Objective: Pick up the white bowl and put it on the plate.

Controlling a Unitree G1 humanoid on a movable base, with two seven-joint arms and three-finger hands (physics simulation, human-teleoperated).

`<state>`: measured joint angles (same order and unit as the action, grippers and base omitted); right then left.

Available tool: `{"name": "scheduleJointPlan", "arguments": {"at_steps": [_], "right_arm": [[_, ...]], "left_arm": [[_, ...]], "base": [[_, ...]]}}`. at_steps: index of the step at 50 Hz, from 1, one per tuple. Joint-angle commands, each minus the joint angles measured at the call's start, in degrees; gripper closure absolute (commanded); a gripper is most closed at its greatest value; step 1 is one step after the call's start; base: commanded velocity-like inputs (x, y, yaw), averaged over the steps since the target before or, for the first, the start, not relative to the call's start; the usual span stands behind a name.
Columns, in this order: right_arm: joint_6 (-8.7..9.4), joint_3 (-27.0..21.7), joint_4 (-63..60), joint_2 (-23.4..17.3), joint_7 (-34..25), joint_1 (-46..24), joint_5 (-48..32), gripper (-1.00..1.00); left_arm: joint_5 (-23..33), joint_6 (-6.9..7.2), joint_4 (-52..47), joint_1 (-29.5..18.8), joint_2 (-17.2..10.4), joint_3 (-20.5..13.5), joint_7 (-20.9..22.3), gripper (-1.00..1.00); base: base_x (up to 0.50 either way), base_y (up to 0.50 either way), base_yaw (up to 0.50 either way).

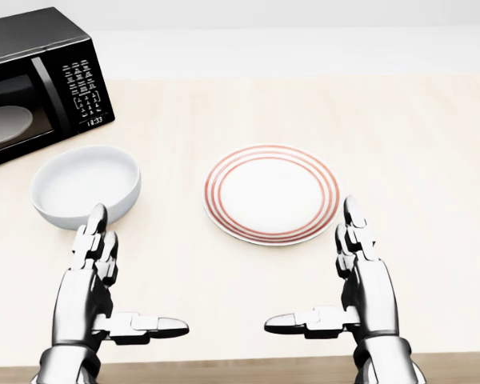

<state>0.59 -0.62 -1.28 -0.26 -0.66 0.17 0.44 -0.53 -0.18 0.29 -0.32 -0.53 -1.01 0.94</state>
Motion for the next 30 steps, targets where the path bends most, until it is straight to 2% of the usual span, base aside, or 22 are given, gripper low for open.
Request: {"name": "scheduleJointPlan", "arguments": {"at_steps": [1, 3, 7, 10, 18, 21, 22, 23, 26, 28, 30], "right_arm": [[1.03, -0.51, -3.48, -0.34, -1.11, 0.94, 0.44, -1.00], [0.71, -0.36, -3.24, -0.30, -1.23, 0.96, 0.31, -1.00], [-0.04, 0.03, -2.42, -0.19, -1.14, 0.84, -0.26, -1.00], [0.61, 0.24, -3.18, -0.08, -1.16, 0.79, -0.25, -1.00], [-0.23, 0.77, -3.06, -0.06, -1.17, 1.31, -1.41, -1.00], [-0.21, 0.99, -3.07, -0.03, -1.10, 1.25, -1.87, -1.00], [-0.52, 1.03, -2.73, -0.03, -1.09, 1.20, -2.02, -1.00], [-0.06, 1.18, -3.43, 0.02, -1.05, 1.40, -2.18, -1.00], [-0.79, 1.10, -2.40, 0.04, -1.05, 1.20, -2.21, -1.00], [-0.66, 1.25, -2.61, 0.09, -1.01, 1.30, -2.35, -1.00], [-0.26, 1.41, -3.21, 0.16, -0.98, 1.43, -2.45, -1.00]], "left_arm": [[-1.30, 0.13, -0.32, -0.34, -0.90, -1.86, 1.73, -1.00], [-1.48, 0.40, -0.48, -0.31, -0.89, -1.89, 1.85, -1.00], [-1.39, 0.06, -0.06, -0.43, -0.91, -1.86, 1.88, -1.00], [-1.46, -0.09, 0.02, -0.50, -0.96, -1.98, 1.90, -1.00], [-1.01, -0.41, -0.40, 0.06, -0.88, -1.65, 2.15, -1.00], [-1.16, -0.80, -0.03, -0.08, -0.88, -1.77, 2.26, -1.00], [-1.21, -0.61, -0.32, -0.04, -0.86, -1.75, 2.26, -1.00], [-1.21, -0.49, -0.48, -0.01, -0.86, -1.73, 2.26, -1.00], [-1.18, -0.58, -0.46, -0.02, -0.86, -1.71, 2.29, -1.00], [-1.24, -0.29, -0.82, 0.02, -0.86, -1.73, 2.29, -1.00], [-1.24, -0.73, -0.32, -0.06, -0.87, -1.78, 2.33, -1.00]], "base": [[0.00, 0.00, 0.00], [0.00, 0.00, 0.00], [0.00, 0.00, 0.00], [0.00, 0.00, 0.00], [0.00, 0.00, 0.00], [0.00, 0.29, 0.00], [0.00, 0.30, 0.00], [0.00, 0.30, 0.00], [0.00, 0.30, 0.00], [0.00, 0.31, 0.00], [0.00, 0.30, 0.00]]}}
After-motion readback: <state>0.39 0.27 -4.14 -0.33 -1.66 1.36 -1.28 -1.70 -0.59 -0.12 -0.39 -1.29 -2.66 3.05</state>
